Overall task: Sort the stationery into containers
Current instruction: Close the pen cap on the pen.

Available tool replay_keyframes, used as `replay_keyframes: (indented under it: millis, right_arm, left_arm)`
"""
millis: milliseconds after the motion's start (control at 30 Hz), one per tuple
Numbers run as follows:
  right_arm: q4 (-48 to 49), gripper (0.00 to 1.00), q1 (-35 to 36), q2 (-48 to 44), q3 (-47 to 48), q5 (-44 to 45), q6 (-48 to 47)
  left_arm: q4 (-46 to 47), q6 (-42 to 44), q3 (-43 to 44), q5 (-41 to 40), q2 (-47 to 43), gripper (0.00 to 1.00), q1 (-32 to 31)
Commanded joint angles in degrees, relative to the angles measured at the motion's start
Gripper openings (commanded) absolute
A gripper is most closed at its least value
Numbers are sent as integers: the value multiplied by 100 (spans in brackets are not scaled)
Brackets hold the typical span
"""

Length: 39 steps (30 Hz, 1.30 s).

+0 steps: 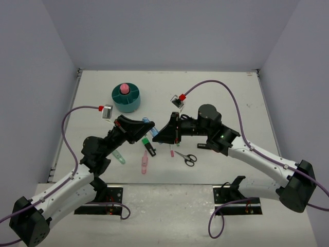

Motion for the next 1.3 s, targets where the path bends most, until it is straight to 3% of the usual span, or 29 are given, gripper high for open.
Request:
replay_keyframes:
  millis: [0,533,733,767,900,1067,1200,1267]
  right_arm:
    - [753,0,69,-241,242,8,-36]
    - [1258,0,88,236,949,-55,-206]
    - [1131,0,196,166,763,73,-550]
    - [1059,0,229,155,776,112,-639]
    - [869,0,299,80,726,177,-834]
    - [866,0,308,-21,456,185,-869]
    - [814,0,317,-135,221,162,-896]
    - [797,0,317,-222,97,163,-879]
  left_arm:
    - [-79,180,-176,180,155,0,-7]
    - [251,79,-458,407,267,0,-15]
    - [-1112,880,171,331,111,2,-9]
    - [-1391,1015,268,333,115,7,-13]
    - [-2125,1422,642,80,-74,53,-7]
    - [-3142,1918,1272,-561,-398,98,-7]
    - [-3090,2149,1589,-400,-518,100,-7]
    - [-2882,2117,1626,145,-493,97,-7]
